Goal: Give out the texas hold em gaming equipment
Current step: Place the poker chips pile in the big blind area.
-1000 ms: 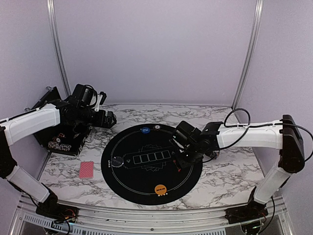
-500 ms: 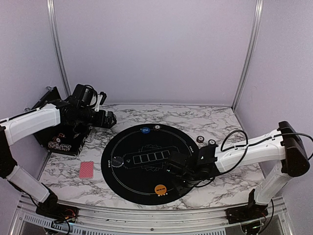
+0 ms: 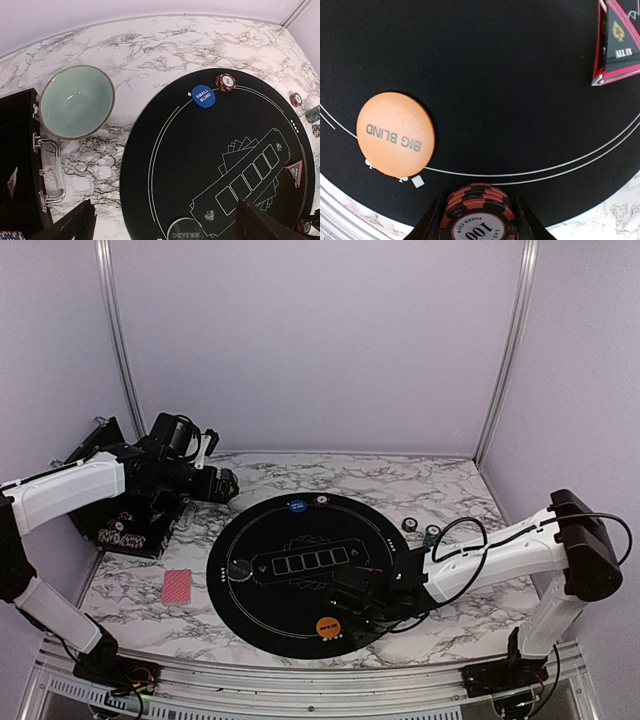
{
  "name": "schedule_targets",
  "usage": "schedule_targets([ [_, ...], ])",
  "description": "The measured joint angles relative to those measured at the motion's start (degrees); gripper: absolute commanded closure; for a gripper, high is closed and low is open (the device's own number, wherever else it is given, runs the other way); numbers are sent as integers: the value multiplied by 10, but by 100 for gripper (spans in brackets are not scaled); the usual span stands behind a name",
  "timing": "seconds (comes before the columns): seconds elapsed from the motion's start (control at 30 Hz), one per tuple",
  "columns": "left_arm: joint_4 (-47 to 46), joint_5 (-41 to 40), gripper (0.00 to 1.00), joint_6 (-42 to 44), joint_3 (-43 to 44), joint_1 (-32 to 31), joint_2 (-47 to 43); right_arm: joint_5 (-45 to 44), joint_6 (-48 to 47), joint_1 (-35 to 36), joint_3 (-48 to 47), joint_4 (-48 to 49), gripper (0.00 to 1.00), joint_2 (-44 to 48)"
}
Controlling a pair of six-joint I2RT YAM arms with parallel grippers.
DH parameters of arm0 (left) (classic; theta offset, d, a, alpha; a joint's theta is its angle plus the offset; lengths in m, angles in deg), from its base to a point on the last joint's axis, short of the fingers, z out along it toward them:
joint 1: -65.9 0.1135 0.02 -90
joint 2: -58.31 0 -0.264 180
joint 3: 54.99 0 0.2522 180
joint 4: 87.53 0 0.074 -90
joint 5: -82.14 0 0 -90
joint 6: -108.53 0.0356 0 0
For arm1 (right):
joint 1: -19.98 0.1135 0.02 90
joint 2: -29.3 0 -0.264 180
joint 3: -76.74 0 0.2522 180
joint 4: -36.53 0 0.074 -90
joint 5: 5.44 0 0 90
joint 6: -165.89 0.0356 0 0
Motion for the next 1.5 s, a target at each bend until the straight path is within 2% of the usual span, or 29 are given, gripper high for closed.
schedule_targets([
  [0.33, 1, 0, 1, 0, 0, 0, 3, 5, 0, 5, 0, 11, 63, -7],
  [0.67, 2, 0, 1, 0, 0, 0, 6, 12, 0, 6, 0, 13, 61, -7],
  [1.1, 3, 0, 1, 0, 0, 0, 11, 15, -1, 7, -2, 13, 49, -11],
  [1.5, 3, 0, 1, 1, 0, 0, 12, 13, -5, 8, -17, 4, 44, -16],
])
